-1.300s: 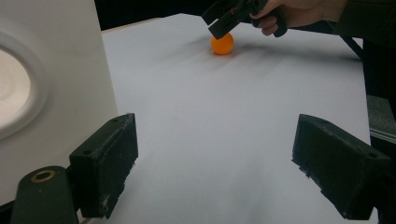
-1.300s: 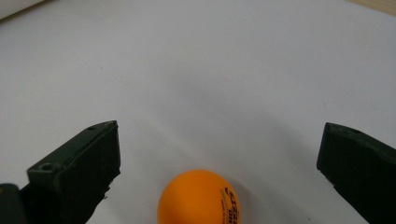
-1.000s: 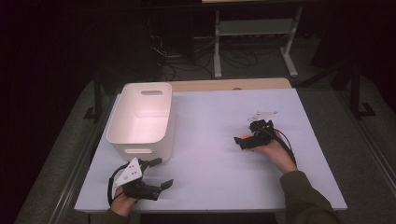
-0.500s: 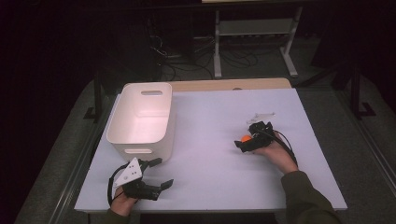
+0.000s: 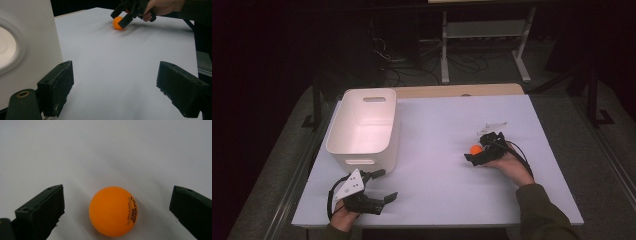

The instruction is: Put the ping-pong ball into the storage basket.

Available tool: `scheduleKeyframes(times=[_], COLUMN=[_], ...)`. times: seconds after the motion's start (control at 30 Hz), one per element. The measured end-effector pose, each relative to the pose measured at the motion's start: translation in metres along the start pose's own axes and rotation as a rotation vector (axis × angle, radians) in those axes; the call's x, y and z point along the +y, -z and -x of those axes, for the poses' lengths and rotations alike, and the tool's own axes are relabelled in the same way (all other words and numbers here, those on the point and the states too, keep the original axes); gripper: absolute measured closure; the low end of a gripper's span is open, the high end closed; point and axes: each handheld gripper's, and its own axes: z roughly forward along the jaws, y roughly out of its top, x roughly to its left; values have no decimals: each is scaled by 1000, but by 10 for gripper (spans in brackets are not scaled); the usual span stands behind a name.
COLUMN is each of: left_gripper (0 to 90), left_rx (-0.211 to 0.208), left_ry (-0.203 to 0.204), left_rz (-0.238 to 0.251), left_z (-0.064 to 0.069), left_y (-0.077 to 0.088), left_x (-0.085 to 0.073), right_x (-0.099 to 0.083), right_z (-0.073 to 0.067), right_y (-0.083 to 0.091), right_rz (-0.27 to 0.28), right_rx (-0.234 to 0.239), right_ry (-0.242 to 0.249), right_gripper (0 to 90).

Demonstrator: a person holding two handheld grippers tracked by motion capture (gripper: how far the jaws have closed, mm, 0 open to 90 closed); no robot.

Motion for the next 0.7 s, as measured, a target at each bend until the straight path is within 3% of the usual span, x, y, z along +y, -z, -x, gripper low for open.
scheduleKeyframes(times=[0.2,0.7], left_gripper=[141,141], left_rx=[0,2], left_ry=[0,0], left_rz=[0,1], left_z=[0,0], left_y=[0,0], left_x=[0,0], right_x=[0,0], right_z=[-1,0], right_y=[0,4], right_rz=[-4,-8], right_rx=[6,8], right_ry=[9,10], right_gripper=[0,106])
